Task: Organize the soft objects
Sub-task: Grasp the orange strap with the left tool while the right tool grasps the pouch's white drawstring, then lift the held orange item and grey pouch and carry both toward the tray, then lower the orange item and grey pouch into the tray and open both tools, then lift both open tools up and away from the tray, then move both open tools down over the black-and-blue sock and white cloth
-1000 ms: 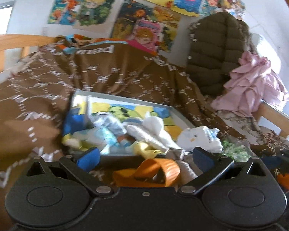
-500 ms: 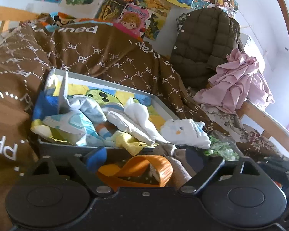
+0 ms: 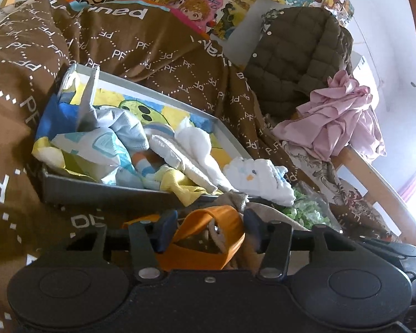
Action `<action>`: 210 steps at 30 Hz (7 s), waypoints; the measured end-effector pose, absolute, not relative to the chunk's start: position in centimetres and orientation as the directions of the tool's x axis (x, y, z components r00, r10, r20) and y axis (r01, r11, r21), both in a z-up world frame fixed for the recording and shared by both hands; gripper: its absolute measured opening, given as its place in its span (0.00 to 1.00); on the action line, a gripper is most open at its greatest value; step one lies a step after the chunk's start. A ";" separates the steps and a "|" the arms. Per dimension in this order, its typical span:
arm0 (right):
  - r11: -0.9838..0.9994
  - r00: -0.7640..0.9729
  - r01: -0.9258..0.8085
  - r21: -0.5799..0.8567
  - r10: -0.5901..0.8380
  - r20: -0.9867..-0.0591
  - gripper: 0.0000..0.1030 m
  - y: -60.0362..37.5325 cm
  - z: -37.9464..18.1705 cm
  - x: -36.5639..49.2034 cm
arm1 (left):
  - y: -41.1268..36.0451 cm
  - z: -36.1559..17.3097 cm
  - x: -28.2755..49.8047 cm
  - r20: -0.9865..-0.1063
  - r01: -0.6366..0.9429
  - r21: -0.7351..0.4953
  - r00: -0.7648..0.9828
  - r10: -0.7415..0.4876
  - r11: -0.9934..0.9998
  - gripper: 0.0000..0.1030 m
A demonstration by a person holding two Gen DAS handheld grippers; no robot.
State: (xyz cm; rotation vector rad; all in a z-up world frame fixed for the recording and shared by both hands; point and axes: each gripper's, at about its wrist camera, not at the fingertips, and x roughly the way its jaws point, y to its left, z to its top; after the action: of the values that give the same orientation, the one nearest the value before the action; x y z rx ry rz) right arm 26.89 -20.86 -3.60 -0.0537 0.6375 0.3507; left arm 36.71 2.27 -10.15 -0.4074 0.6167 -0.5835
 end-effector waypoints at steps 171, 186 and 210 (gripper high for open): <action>0.970 0.974 -0.210 0.127 0.219 -0.065 1.00 -29.3 6.3 16.2 | -5.9 7.2 18.7 -0.182 0.177 -0.147 0.962 -0.202 0.973 0.99; 0.981 0.968 -0.182 0.060 0.190 -0.165 1.00 -26.5 4.8 13.0 | -3.4 4.7 14.5 -0.209 0.174 -0.121 0.958 -0.196 0.977 0.99; 0.993 0.832 -0.048 -0.108 -0.020 -0.555 1.00 -23.0 0.1 16.4 | 0.3 -1.0 15.1 -0.386 0.085 -0.103 0.915 -0.118 0.991 0.99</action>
State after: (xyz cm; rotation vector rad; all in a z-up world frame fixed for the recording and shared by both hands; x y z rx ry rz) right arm 16.35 -22.98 0.12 -0.1198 0.5884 0.0149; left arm 15.09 0.31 -0.98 -0.0846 0.4019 -0.1045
